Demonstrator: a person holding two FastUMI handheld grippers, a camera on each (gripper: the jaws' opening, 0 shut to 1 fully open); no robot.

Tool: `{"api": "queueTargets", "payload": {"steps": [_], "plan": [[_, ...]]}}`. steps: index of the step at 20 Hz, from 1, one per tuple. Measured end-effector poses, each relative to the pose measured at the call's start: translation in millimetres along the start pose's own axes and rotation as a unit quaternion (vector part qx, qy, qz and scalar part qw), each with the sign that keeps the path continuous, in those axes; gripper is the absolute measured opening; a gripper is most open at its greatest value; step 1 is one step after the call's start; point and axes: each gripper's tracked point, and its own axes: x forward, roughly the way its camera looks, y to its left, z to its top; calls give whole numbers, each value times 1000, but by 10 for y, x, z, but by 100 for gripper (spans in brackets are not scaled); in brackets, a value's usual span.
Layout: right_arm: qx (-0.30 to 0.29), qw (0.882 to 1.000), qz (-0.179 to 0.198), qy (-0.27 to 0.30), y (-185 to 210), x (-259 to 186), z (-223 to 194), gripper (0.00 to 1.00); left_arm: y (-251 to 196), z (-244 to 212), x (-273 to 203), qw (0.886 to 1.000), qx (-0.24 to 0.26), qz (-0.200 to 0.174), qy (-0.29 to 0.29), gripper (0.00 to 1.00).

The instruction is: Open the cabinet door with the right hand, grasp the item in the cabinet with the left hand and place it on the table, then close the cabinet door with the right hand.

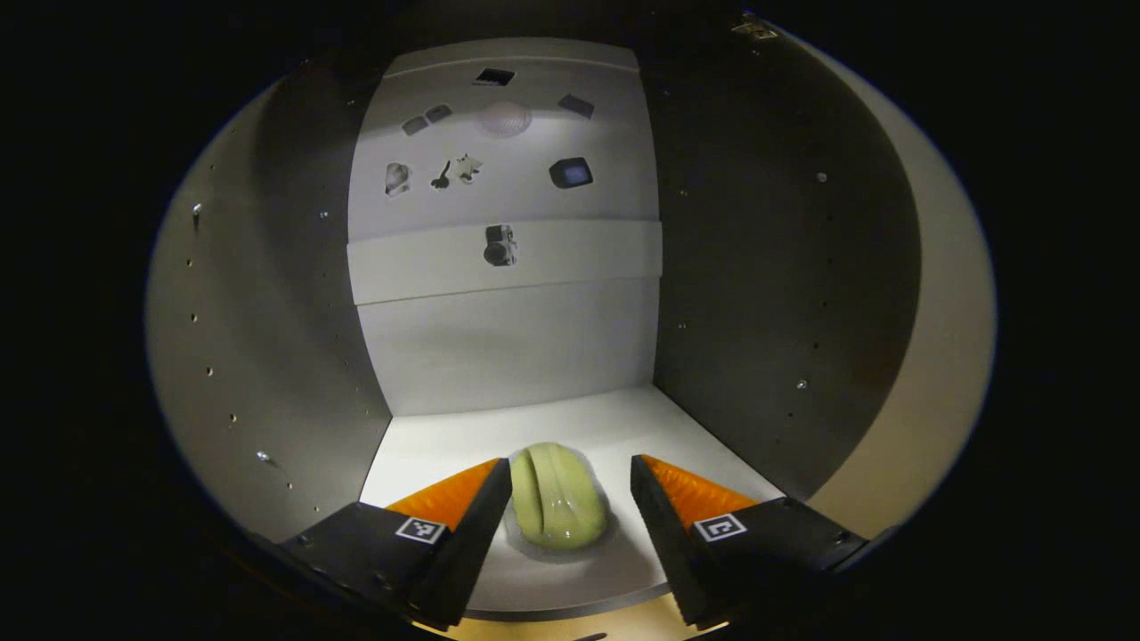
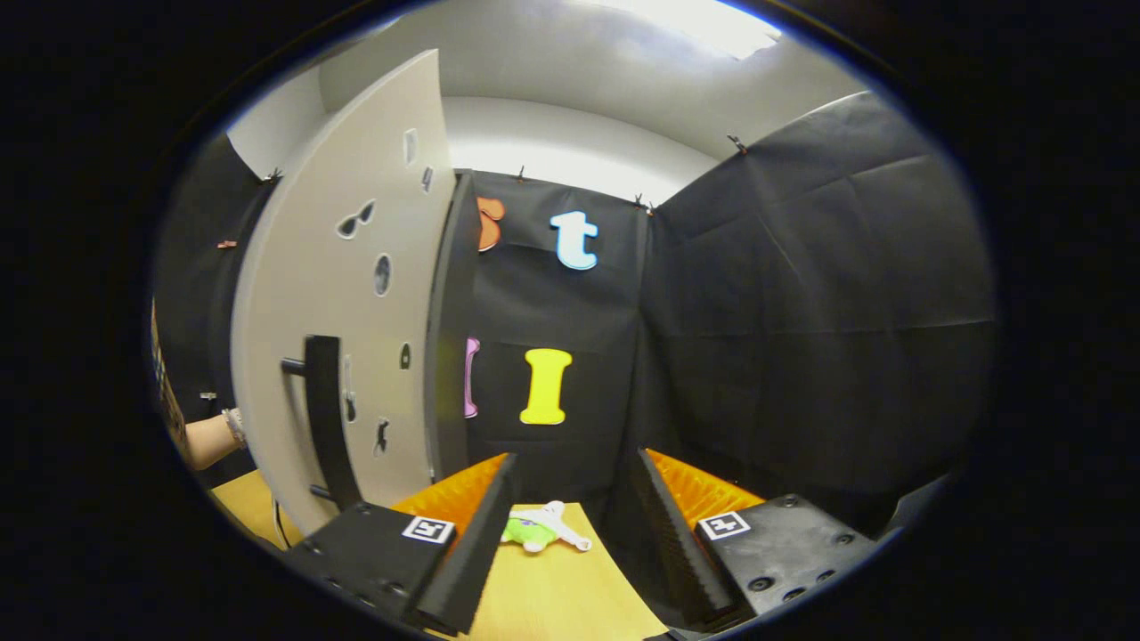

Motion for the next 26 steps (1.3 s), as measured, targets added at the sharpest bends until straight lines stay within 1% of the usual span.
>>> {"api": "queueTargets", "payload": {"steps": [1, 2, 3, 5, 6, 7, 9, 10, 11, 14, 16, 17, 19, 22, 24, 26], "plan": [[8, 1000, -8, -3, -53, 54, -3, 86, 4, -22, 23, 1000, -8, -2, 7, 82], [14, 1000, -13, -4, -93, 106, -6, 86, 10, -24, 74, 1000, -16, -1, 10, 72], [18, 1000, -15, -3, -121, 157, -16, 86, 34, -19, 127, 1000, -17, 2, 15, 70], [20, 1000, -8, 3, -114, 201, -76, 86, 118, -55, 201, 999, -5, 24, 29, 66], [18, 1000, -2, 7, -95, 221, -108, 86, 139, -67, 250, 999, 4, 30, 35, 60], [14, 1000, 3, 12, -82, 221, -154, 86, 129, -99, 292, 999, 8, 31, 42, 58], [3, 1000, 8, 21, -74, 283, -220, 86, 84, -229, 373, 998, -3, 27, 64, 51], [0, 1000, 11, 26, -66, 300, -253, 82, 94, -246, 378, 997, -4, 29, 71, 39], [-2, 999, 16, 31, -59, 325, -284, 86, 102, -221, 389, 997, -1, 31, 71, 28], [-3, 999, 25, 34, -54, 377, -321, 85, 126, -205, 394, 996, 7, 45, 76, 22], [1, 999, 29, 28, -41, 425, -279, 84, 125, -204, 351, 996, -6, 47, 73, 20], [4, 999, 31, 25, -41, 439, -262, 82, 119, -199, 307, 996, -14, 47, 73, 22], [10, 999, 36, 23, -35, 428, -273, 82, 186, -177, 176, 996, -18, 57, 70, 20], [22, 998, 52, 24, 44, 467, -275, 82, 212, -92, -149, 997, -25, 61, 49, 20], [22, 998, 61, 16, 131, 458, -240, 82, 147, -87, -431, 998, -36, 48, 37, 19], [18, 998, 64, 13, 181, 385, -247, 82, 115, -158, -744, 998, -43, 46, 32, 20]]}}
